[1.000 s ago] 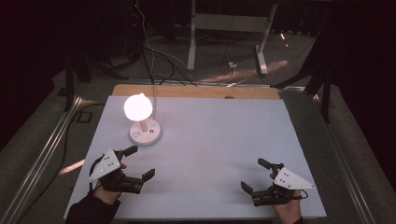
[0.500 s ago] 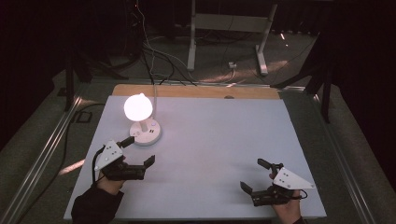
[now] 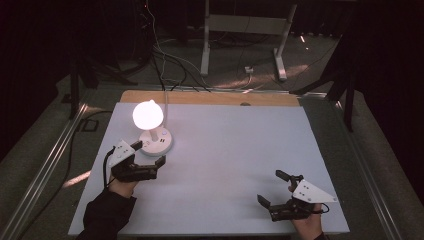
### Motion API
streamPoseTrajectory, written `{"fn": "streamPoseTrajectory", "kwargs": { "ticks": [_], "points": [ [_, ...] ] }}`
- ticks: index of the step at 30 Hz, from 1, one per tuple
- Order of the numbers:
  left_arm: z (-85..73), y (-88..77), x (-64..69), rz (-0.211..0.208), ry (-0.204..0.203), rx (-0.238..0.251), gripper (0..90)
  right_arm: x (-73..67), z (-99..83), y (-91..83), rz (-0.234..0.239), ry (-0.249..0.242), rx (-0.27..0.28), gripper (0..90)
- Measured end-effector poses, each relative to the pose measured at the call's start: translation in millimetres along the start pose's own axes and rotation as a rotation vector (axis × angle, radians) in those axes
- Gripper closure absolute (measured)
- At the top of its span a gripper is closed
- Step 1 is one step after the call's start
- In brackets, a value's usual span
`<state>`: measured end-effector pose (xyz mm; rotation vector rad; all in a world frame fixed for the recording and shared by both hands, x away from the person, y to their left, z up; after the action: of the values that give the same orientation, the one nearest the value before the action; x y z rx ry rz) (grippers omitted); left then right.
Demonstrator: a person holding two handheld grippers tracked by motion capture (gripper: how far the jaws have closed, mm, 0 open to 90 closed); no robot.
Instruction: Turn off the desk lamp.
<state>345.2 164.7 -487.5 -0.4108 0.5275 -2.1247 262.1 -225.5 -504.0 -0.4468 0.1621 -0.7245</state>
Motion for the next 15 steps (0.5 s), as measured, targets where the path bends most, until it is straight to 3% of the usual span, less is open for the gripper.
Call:
{"fn": "streamPoseTrajectory", "kwargs": {
  "ticks": [2, 3, 6, 12, 15],
  "points": [
    [0.5, 4.6, -1.4, 0.008, 0.0, 0.004, 0.4, 0.0, 0.0, 0.0, 0.001, 0.0, 0.0, 0.0],
    [1.2, 6.2, -2.7, 0.024, 0.003, 0.016, 0.4, 0.0, -0.1, 0.1, 0.0, -0.002, 0.0, 0.0],
    [0.8, 13.3, -8.9, 0.076, 0.007, -0.008, 0.4, -0.3, -0.1, 0.2, 0.002, -0.003, -0.001, 0.0],
    [2.9, 21.8, -22.3, 0.126, -0.035, -0.006, 0.5, -0.5, -1.0, 1.0, 0.007, -0.004, -0.008, 0.0],
    [3.8, 23.8, -24.7, 0.106, -0.063, -0.019, 0.5, -1.0, -0.7, 1.0, 0.009, -0.004, -0.007, 0.0]
  ]
}}
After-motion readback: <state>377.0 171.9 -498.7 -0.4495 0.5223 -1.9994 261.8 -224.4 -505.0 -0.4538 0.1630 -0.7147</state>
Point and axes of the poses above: each handheld gripper's, and its own axes: y roughly forward along the jaws, z roughly out of its top, x roughly to its right, the point moved 7 cm from there along y, roughly forward along the jaws, and after that the axes turned 11 degrees about -x, right-handed, at the moved point
